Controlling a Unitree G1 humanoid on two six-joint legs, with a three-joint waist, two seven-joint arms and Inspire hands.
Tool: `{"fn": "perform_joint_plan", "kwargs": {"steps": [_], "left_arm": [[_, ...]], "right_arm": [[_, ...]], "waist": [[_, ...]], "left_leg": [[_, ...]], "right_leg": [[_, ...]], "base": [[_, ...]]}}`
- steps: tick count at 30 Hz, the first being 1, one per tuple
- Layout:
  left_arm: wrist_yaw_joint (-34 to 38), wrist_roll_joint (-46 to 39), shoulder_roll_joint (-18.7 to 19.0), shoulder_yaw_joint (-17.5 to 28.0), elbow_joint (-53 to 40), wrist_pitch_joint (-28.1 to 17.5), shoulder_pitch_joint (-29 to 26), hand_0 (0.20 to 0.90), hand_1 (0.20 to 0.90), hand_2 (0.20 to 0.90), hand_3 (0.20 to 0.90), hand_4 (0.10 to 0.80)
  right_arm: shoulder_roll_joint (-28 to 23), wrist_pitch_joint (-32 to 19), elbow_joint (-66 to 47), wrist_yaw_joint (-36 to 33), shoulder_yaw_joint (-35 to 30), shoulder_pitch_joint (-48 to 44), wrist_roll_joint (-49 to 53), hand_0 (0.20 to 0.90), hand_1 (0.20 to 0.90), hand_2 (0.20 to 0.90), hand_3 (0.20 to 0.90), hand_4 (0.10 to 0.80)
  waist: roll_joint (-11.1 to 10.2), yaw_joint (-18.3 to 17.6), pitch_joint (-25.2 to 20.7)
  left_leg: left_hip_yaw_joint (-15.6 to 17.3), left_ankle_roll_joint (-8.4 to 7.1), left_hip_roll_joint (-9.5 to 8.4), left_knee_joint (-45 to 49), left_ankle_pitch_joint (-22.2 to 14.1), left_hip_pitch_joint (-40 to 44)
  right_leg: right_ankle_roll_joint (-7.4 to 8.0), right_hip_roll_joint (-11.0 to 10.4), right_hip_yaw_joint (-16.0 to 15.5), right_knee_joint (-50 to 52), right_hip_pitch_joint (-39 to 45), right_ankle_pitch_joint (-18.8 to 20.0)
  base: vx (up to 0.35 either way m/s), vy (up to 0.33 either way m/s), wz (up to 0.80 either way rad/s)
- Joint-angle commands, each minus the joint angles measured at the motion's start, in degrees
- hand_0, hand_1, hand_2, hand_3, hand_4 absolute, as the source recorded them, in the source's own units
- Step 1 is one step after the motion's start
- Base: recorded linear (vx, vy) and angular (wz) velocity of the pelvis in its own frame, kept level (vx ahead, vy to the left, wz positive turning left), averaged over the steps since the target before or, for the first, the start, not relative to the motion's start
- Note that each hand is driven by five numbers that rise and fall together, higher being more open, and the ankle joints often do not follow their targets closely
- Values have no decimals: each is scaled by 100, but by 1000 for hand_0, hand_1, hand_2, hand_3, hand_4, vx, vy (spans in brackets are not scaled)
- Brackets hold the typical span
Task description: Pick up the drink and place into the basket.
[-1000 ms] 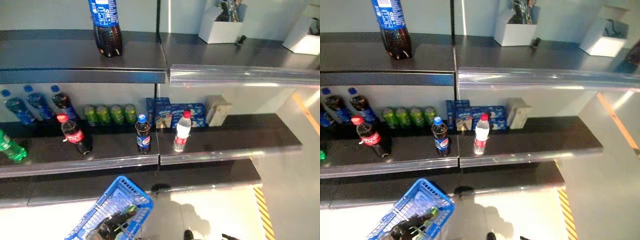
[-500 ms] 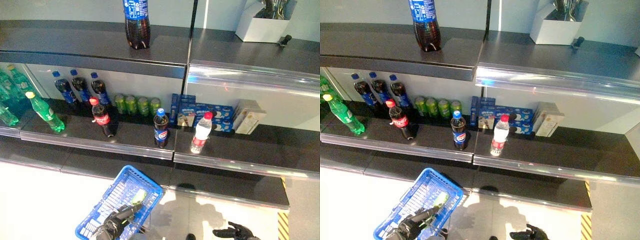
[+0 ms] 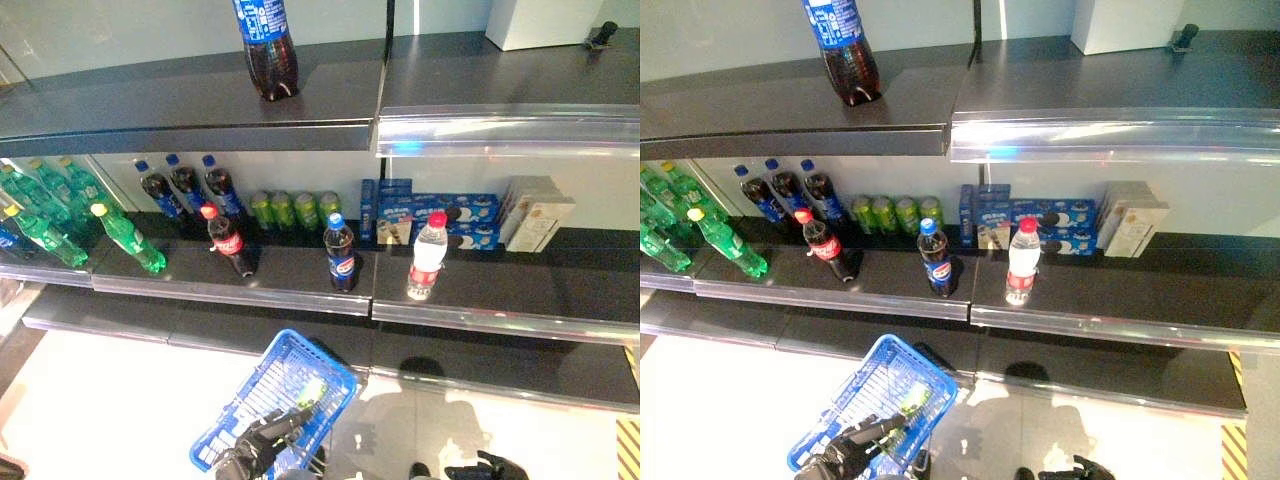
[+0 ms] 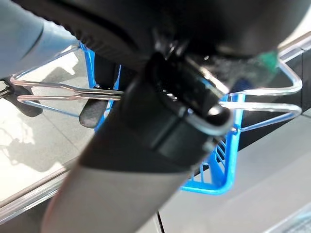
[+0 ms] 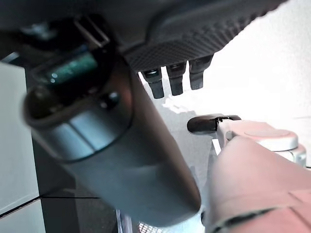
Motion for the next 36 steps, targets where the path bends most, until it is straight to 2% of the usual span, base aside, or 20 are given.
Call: {"fn": "perform_joint_plan", "kwargs": {"steps": [1,4,5,7,8,10,11,14,17,22,28,36], "left_arm": [[-298,490,787,-104,178,-45,54,300,300,300,200,100],[-418,597,823,-130,189,-50,104,300,300,300,200,100],[-426,537,893,-98,175,-49,83,300,300,300,200,100],[-376,404,989,-25,127,-56,56,300,300,300,200,100],[-348,307,1029,-9,117,-70,24,300,300,300,200,100],[-303,150,1051,-6,111,-85,-35,300,300,300,200,100],[-265,99,1044,-59,93,-78,-82,300,300,300,200,100],[-4,100,918,-47,123,-33,-160,300,300,300,200,100],[52,134,899,91,163,39,-109,300,300,300,200,100],[11,72,798,155,185,12,100,300,300,300,200,100],[-133,127,784,176,255,-15,200,300,300,300,200,100],[-92,268,831,242,343,-7,199,300,300,300,200,100]], "right_arm": [[94,-153,60,43,-45,-97,71,900,900,900,900,800],[149,-194,-84,112,-75,-22,139,900,900,900,900,800],[209,-185,-132,169,-74,-26,99,900,900,900,900,800],[229,-138,-123,248,-75,-77,-64,900,900,900,900,800],[237,-143,-89,276,-53,-102,-115,900,900,900,900,800],[266,-129,-14,273,-12,-154,-77,900,900,900,900,800],[310,-79,2,222,34,-178,-5,900,900,900,900,800],[377,-21,101,164,42,-222,104,900,900,900,900,800],[355,-18,67,203,52,-210,16,900,900,900,900,800],[266,-11,62,117,-20,-153,58,900,900,900,900,800],[269,-96,102,103,-90,-101,76,900,900,900,900,800],[316,-52,190,125,-65,-51,-34,900,900,900,900,800]], "waist": [[-448,85,-25],[-609,51,-63],[-697,-5,-52],[-691,23,-21],[-675,56,-37],[-685,126,-95],[-709,176,-138],[-697,157,-174],[-690,127,-180],[-629,201,-251],[-582,222,-373],[-582,219,-424]], "left_leg": [[277,162,-95,318,-582,219],[384,253,-196,333,-694,273],[499,311,-202,315,-754,296],[713,356,-98,320,-747,270],[767,391,-54,344,-747,208],[805,402,-54,397,-747,100],[799,443,-62,430,-732,-15],[754,367,38,382,-614,-36],[784,218,152,288,-526,95],[769,20,291,98,-404,255],[692,7,238,14,-472,369],[744,57,187,14,-598,495]], "right_leg": [[194,-208,644,720,-394,-157],[308,-205,856,472,-402,76],[471,-294,1091,498,-590,290],[506,-387,920,798,-745,300],[492,-377,878,895,-751,180],[430,-382,804,750,-730,186],[445,-331,784,697,-640,104],[344,-194,840,657,-662,96],[272,-149,804,415,-505,111],[221,-146,512,66,-126,92],[221,-192,309,8,27,46],[290,-273,208,20,101,57]], "base": [[95,132,-12],[21,57,-31],[-98,-63,-58],[-179,-122,-71],[-236,-162,-54],[-222,-198,-65],[-171,-229,-65],[-92,-200,-19],[-24,-75,-4],[1,-23,7],[-3,35,15],[40,35,8]]}}
